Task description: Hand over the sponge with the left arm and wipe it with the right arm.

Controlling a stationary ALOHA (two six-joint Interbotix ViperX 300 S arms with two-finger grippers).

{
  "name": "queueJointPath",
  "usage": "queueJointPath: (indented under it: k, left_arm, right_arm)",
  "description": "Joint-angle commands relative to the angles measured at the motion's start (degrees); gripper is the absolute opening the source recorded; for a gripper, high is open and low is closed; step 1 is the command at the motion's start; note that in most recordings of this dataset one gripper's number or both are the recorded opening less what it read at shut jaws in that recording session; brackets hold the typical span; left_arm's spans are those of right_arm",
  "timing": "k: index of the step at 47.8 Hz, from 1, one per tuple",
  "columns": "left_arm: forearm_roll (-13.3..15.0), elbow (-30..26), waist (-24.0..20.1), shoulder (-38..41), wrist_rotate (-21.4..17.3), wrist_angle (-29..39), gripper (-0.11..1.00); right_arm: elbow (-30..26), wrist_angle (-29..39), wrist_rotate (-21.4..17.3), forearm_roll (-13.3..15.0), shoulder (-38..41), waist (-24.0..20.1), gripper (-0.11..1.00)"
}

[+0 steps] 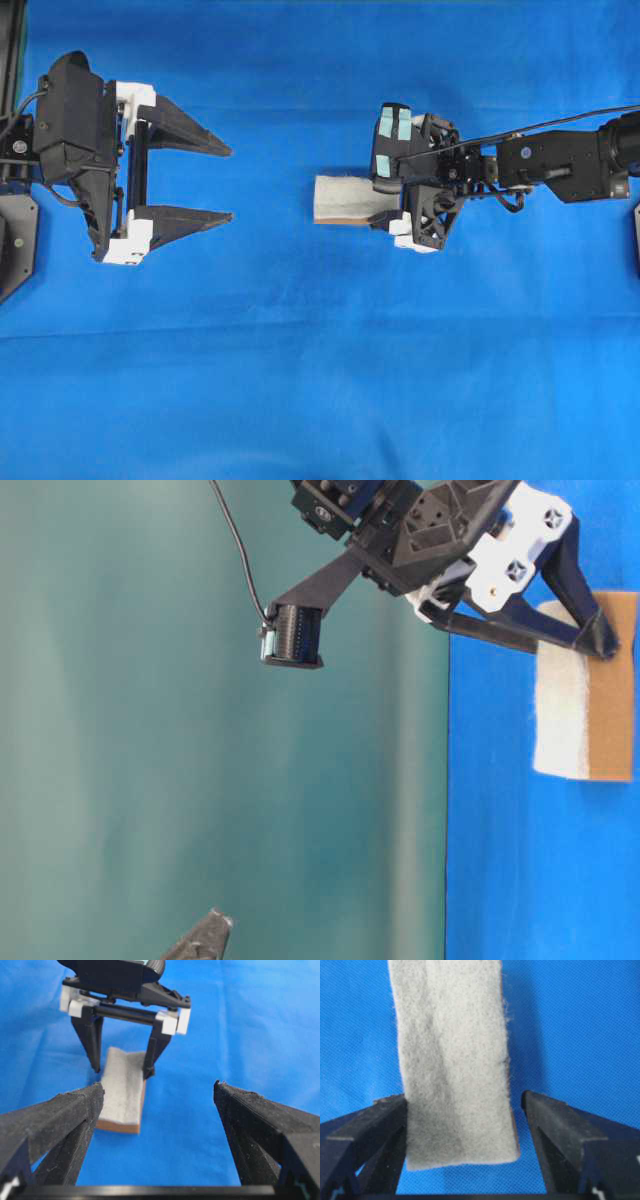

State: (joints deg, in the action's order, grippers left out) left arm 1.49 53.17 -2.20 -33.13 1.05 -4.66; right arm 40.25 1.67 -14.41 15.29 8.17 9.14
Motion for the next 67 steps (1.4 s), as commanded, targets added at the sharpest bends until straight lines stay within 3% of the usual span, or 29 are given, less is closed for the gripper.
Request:
queueJointPath:
  k: [1,20,52,67]
  left_arm:
    - [0.0,-0.6,0.2,-0.2,0.0,-0.4,0.9]
    - [0.0,-0.5,0.2,-0.3,-0.2,-0.2,0.9]
    - [0.0,-0.5,0.2,-0.4,-0.4,-0.1,0.9]
    - [0.0,-0.5,0.2,-0.4,-0.7,-0.1,0.9]
  right_arm:
    - [-1.1,-0.3,0.1,0.1,-1.8,0.2,0.73]
    - [-1.2,0.7,0.1,0.1,-6.9,-0.5,0.74]
    - [1.8,8.0,0.1,0.2,-27.0,-4.7,0.74]
    - [2.5,6.3,-0.2,0.2,-27.7,-4.9,0.74]
